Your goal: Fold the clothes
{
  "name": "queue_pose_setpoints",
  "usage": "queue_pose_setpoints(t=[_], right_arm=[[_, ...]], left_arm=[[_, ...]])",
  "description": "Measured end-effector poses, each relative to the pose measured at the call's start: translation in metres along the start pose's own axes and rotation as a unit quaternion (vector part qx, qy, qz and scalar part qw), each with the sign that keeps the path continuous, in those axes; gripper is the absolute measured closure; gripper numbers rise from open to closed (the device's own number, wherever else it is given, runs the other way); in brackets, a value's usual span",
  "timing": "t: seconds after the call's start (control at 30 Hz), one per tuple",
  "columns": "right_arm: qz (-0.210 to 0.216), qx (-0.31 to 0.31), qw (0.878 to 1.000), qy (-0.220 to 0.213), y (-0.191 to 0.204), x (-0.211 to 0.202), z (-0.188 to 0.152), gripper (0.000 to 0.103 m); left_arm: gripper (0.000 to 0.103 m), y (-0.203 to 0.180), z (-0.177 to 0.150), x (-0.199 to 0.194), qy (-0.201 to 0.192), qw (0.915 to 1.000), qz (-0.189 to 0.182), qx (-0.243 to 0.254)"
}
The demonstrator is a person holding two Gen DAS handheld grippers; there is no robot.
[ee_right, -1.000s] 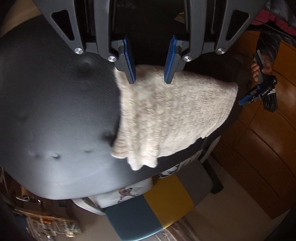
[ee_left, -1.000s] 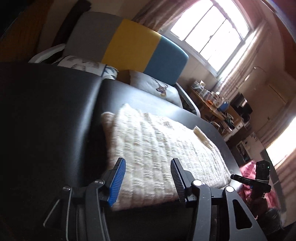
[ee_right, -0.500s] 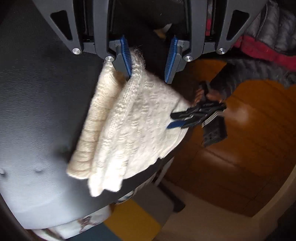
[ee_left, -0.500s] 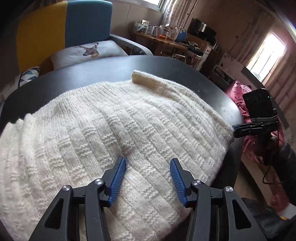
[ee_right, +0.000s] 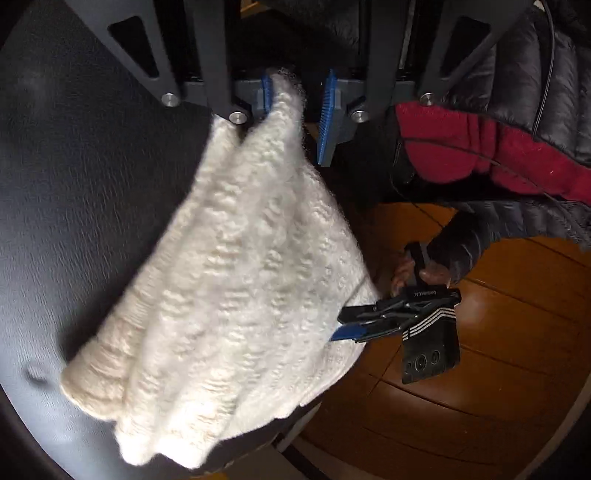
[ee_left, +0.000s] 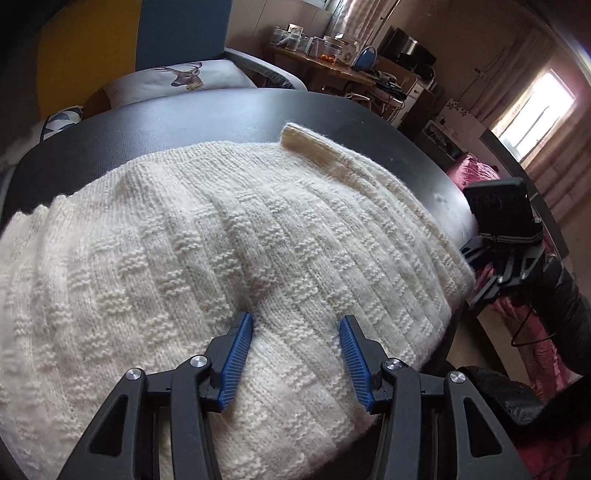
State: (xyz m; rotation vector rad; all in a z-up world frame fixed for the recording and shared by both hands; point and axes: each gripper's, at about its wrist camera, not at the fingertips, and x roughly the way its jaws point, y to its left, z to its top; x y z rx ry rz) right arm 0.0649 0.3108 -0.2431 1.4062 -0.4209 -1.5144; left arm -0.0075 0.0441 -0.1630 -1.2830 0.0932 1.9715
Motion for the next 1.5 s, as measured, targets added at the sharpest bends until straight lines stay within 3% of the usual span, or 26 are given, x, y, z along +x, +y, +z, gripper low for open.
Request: queue_pose_setpoints(t=[0.03,0.1,0.2,0.27,0.43,0.5,0.6,0.7,0.83,0.9,1.0,1.07,1.1,1.13,1.17,1.2,1.3,1.37,1.43,1.5], right_arm=[[-0.006,0.011,1.000,0.004,-0.004,-0.003,-0.004,0.095],[-0.010,0.023,1.000,-0.006,-0.007,-0.007,-0.008,0.095],[-0.031,0.025,0.999,-0.014,0.000,-0.012,-0.007,0.091],[-0.056,0.026,0.998,-0.028,0.007,-0.027,-0.008,0.076],[-0.139,0.040,0.986,-0.081,0.020,-0.070,-0.005,0.073],[-0.181,0.054,0.973,-0.132,0.022,-0.087,0.006,0.073],[-0.278,0.053,0.938,-0.199,0.030,-0.093,0.037,0.073],[-0.342,0.004,0.915,-0.215,0.037,-0.079,0.072,0.073],[-0.423,-0.046,0.890,-0.164,0.036,-0.044,0.109,0.073],[-0.454,-0.058,0.877,-0.147,0.032,-0.032,0.111,0.073],[-0.499,-0.076,0.855,-0.121,0.026,-0.014,0.115,0.074],[-0.529,-0.087,0.838,-0.103,0.022,-0.003,0.118,0.082],[-0.543,-0.093,0.829,-0.094,0.020,0.003,0.119,0.082],[-0.563,-0.093,0.816,-0.094,0.021,0.002,0.118,0.086],[-0.583,-0.092,0.802,-0.093,0.020,0.001,0.116,0.089],[-0.591,-0.074,0.798,-0.090,0.014,-0.003,0.113,0.089],[-0.607,-0.027,0.788,-0.101,-0.002,-0.016,0.104,0.089],[-0.607,-0.005,0.786,-0.115,-0.007,-0.024,0.099,0.089],[-0.606,-0.005,0.786,-0.123,-0.007,-0.026,0.097,0.088],[-0.607,-0.007,0.784,-0.128,-0.006,-0.026,0.096,0.088]], left_arm=[[0.053,0.001,-0.001,0.000,0.001,1.0000,-0.004,-0.003],[0.053,0.003,-0.002,-0.002,-0.001,0.9999,-0.011,-0.010],[0.053,0.002,-0.001,-0.005,-0.005,0.9997,-0.013,-0.021],[0.053,0.000,0.003,-0.008,-0.004,0.9996,-0.010,-0.025],[0.051,-0.013,0.025,-0.030,-0.062,0.9973,-0.040,-0.010],[0.048,-0.023,0.039,-0.026,-0.077,0.9962,-0.040,0.011],[0.047,-0.031,0.054,-0.009,-0.076,0.9960,-0.027,0.037],[0.047,-0.035,0.068,0.008,-0.072,0.9959,-0.012,0.053],[0.047,-0.032,0.081,0.026,-0.068,0.9949,0.017,0.073],[0.047,-0.026,0.088,0.034,-0.065,0.9948,0.031,0.072],[0.041,-0.015,0.096,0.054,-0.029,0.9962,0.043,0.070],[0.040,-0.007,0.099,0.070,-0.004,0.9964,0.054,0.065],[0.042,-0.004,0.100,0.072,-0.005,0.9970,0.051,0.057],[0.053,-0.002,0.100,0.074,-0.008,0.9976,0.047,0.050],[0.068,0.000,0.100,0.076,-0.010,0.9981,0.043,0.042],[0.097,0.002,0.103,0.066,-0.035,0.9984,0.035,0.028],[0.097,0.012,0.111,0.051,-0.084,0.9956,0.040,-0.011],[0.097,0.030,0.115,0.075,-0.046,0.9957,0.069,-0.040],[0.097,0.052,0.112,0.087,-0.042,0.9938,0.028,-0.098],[0.093,0.061,0.097,0.066,-0.061,0.9911,0.037,-0.112]])
